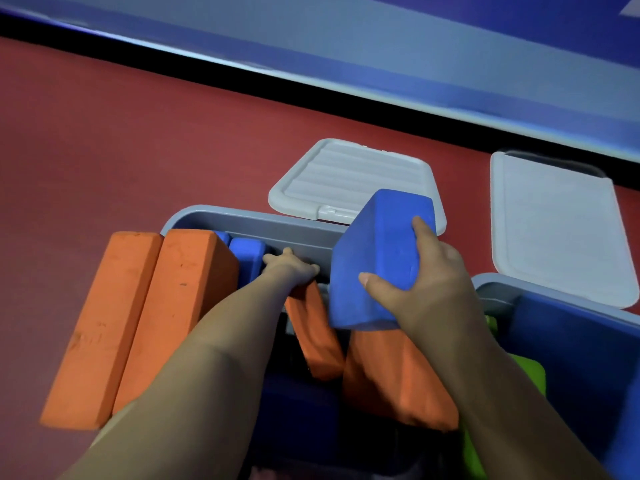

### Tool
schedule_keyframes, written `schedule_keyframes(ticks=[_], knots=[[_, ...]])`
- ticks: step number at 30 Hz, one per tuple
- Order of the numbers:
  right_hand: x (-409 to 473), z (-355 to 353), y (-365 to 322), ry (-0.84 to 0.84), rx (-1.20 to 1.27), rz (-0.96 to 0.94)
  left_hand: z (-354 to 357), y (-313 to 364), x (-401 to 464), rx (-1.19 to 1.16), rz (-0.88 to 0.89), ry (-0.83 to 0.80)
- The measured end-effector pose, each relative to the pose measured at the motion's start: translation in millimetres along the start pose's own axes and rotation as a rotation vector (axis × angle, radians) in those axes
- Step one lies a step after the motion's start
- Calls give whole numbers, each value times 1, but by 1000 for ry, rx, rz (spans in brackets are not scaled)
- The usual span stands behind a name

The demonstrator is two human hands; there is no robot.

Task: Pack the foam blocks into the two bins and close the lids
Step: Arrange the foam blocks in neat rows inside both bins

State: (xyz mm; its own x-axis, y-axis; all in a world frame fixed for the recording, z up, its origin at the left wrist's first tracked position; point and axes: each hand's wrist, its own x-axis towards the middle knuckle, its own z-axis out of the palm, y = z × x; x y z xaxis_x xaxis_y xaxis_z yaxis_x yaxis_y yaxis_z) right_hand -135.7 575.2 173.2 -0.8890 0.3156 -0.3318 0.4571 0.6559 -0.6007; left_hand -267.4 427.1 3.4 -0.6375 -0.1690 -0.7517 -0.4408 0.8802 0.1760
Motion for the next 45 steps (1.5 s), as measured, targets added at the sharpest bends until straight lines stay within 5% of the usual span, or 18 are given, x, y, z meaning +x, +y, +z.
schedule_keyframes(ticks=[8, 18, 35, 41, 45], knots=[[-7, 6, -6, 55, 5, -15, -5, -1, -66, -12, 43, 114], [-19, 38, 4, -80, 17, 25, -18, -36, -94, 83, 54, -154], [24, 152, 37, 42, 173, 111, 3, -44, -52, 199, 112, 67], [31, 194, 46, 140, 116, 155, 0, -59, -28, 397, 134, -231], [42, 198, 46, 155, 111, 121, -8, -57, -28, 375, 178, -123]])
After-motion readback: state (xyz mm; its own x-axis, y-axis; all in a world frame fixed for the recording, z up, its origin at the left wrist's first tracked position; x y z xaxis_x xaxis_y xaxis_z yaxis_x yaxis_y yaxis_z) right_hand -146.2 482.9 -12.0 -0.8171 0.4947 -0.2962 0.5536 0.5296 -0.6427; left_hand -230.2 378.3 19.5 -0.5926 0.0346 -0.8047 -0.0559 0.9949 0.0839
